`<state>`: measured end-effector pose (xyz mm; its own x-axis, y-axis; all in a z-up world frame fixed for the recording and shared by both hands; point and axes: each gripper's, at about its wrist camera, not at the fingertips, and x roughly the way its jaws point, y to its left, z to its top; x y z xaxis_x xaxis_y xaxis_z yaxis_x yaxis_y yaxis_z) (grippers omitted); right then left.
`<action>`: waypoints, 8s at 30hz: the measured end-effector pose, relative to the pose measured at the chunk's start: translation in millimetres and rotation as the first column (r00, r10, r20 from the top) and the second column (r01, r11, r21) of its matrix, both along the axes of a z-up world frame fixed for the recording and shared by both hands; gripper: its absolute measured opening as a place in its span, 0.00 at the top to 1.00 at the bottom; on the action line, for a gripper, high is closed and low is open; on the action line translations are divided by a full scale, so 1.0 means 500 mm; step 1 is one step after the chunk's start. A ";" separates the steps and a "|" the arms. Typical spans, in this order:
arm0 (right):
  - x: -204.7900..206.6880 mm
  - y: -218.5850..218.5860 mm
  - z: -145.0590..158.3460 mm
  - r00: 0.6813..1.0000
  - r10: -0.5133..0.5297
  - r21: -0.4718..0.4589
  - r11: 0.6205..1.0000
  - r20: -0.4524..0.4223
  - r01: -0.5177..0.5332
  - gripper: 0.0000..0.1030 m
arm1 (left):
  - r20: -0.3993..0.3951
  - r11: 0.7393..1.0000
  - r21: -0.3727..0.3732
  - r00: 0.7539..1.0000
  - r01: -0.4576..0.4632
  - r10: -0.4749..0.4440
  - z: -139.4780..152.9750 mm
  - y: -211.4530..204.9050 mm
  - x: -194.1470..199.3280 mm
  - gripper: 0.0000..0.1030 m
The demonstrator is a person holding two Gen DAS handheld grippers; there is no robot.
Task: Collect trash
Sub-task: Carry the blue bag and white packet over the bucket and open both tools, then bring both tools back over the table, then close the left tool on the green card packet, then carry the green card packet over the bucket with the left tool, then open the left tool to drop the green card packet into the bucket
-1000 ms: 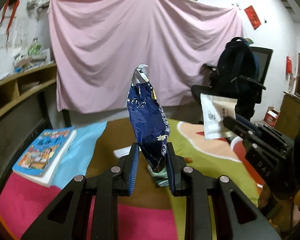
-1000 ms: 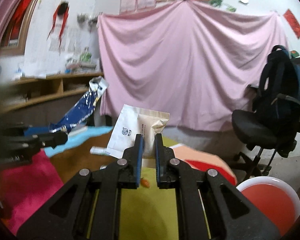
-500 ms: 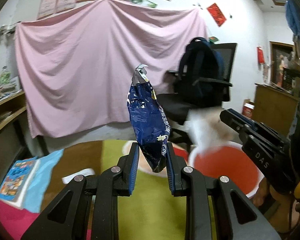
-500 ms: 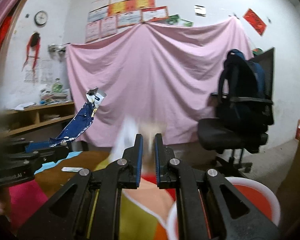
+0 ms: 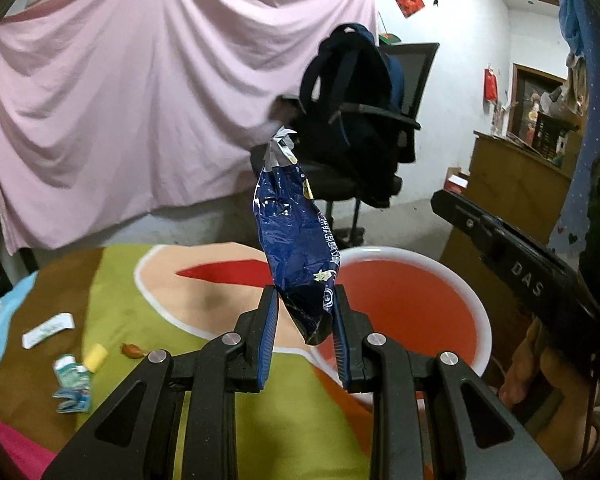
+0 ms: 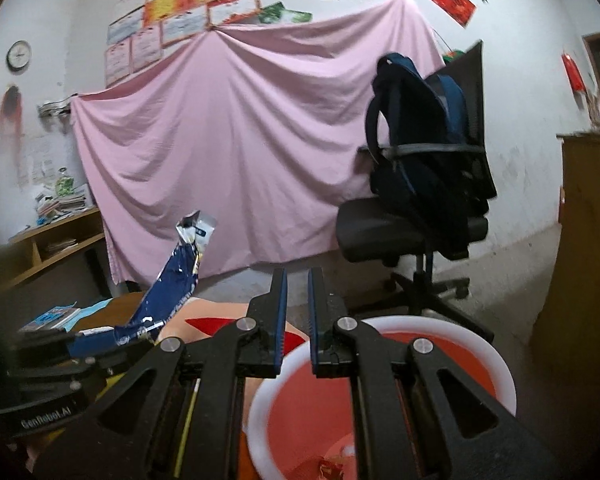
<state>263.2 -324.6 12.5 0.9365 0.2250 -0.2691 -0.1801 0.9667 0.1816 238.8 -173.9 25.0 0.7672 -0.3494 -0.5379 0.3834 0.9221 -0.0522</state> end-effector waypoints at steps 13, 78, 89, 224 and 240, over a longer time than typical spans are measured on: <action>0.014 -0.034 -0.019 0.997 -0.051 0.031 0.998 -0.064 0.053 0.48 | -0.163 0.996 -0.049 0.983 0.074 -0.081 -0.038 -0.019 0.045 0.71; -0.011 0.370 -0.020 0.944 0.320 -0.172 0.938 0.084 -0.302 0.00 | 0.192 0.836 -0.155 0.814 -0.526 0.548 -0.003 0.479 -0.183 0.02; 0.084 0.364 -0.081 0.910 0.363 -0.089 0.918 -0.200 -0.386 0.07 | -0.017 0.906 -0.076 0.909 -0.415 0.415 -0.055 0.449 -0.106 0.25; -0.014 -0.110 0.019 0.999 -0.045 0.175 0.983 -0.018 0.047 0.53 | 0.009 0.986 -0.167 1.000 0.006 -0.004 0.051 -0.016 0.028 0.65; -0.027 0.005 0.059 0.992 0.023 0.137 0.990 0.124 -0.040 0.01 | 0.198 0.957 -0.182 0.945 -0.224 0.259 0.099 0.168 -0.056 0.21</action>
